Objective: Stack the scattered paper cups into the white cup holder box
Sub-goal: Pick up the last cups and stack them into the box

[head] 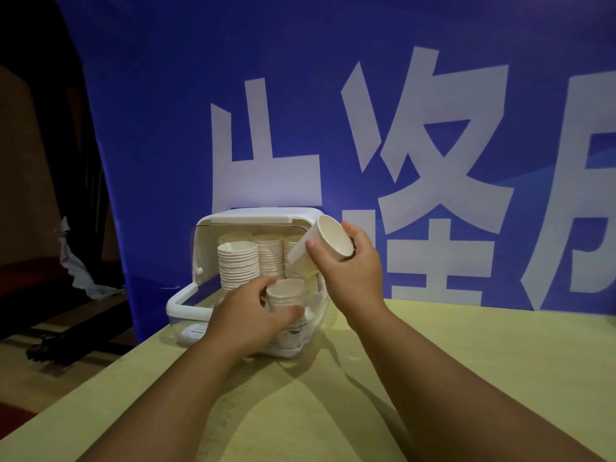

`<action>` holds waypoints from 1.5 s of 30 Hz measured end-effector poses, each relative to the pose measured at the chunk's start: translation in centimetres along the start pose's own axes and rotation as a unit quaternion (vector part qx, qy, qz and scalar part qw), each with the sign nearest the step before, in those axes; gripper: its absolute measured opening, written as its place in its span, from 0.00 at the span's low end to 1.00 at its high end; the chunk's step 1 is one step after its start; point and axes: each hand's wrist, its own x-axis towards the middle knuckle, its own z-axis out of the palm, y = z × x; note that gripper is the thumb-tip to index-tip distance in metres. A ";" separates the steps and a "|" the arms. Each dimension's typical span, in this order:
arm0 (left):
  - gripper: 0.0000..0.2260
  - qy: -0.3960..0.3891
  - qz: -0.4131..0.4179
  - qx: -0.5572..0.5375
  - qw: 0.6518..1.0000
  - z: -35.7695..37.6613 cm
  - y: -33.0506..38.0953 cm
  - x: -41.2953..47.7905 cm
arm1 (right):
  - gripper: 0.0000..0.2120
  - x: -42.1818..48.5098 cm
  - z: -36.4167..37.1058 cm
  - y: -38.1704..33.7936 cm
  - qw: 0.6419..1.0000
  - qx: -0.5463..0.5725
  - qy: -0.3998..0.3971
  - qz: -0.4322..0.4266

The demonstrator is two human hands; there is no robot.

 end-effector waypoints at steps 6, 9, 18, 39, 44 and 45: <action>0.31 -0.006 -0.005 -0.004 1.000 -0.2 -0.4 0.3 | 0.38 -0.2 1.3 0.1 0.986 -0.114 -0.117 -0.021; 0.32 -0.014 -0.010 -0.006 1.000 -0.3 -0.3 0.2 | 0.40 -0.3 1.3 0.0 0.980 -0.130 -0.149 -0.014; 0.44 -0.005 0.008 0.001 1.000 -0.5 0.0 -0.4 | 0.33 -0.3 1.4 -0.1 0.991 -0.071 -0.115 -0.004; 0.20 0.073 0.006 -0.007 0.997 -0.1 0.0 -0.1 | 0.19 -2.2 0.5 2.9 0.970 -0.152 -0.185 0.033; 0.06 0.155 0.122 0.053 0.979 0.1 3.5 -2.6 | 0.08 -3.4 -3.2 2.4 0.970 -0.184 -0.148 0.052; 0.09 0.124 0.122 0.050 0.984 0.5 4.3 -3.1 | 0.07 -3.7 -4.4 2.3 0.970 -0.192 -0.138 0.062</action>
